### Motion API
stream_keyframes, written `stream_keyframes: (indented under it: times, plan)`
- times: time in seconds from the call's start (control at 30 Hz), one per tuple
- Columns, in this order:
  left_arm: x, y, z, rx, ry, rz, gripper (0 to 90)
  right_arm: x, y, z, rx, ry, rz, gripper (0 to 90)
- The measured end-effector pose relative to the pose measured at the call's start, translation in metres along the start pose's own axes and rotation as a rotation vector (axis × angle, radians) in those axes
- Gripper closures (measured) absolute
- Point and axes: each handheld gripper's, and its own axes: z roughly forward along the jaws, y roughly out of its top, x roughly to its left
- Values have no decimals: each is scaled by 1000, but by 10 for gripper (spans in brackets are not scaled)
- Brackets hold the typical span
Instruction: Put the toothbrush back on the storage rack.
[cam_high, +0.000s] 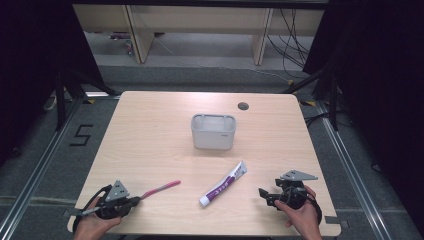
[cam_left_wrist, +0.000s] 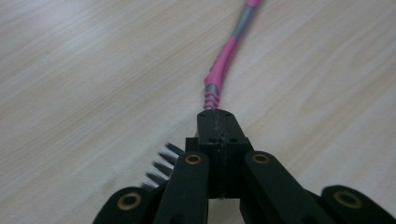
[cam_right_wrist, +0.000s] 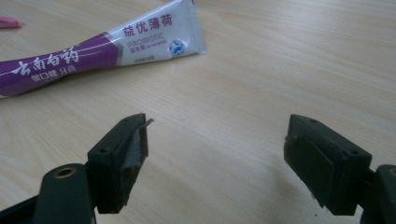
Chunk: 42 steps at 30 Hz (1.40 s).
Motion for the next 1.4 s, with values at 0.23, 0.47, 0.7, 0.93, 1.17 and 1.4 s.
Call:
stream_keyframes:
  times: [0.23, 0.47, 0.7, 0.93, 1.17, 1.4]
  plan:
    - [11, 11, 10, 5, 36, -17, 894, 0, 0, 2, 6, 12, -22, 228]
    - [18, 27, 23, -2, 52, -18, 893, 2, 0, 1, 20, 17, 29, 229]
    - [19, 43, 32, -4, 44, -1, 893, 2, 0, 2, 12, 11, 18, 231]
    - [15, 57, 43, 5, 19, 6, 891, 1, 0, 2, 17, 18, 22, 232]
    - [11, 64, 39, 38, 0, -44, 798, 0, -1, 1, 11, 10, 17, 235]
    - [8, 68, 24, 134, -28, -54, 691, 0, 0, 1, 10, 6, 14, 236]
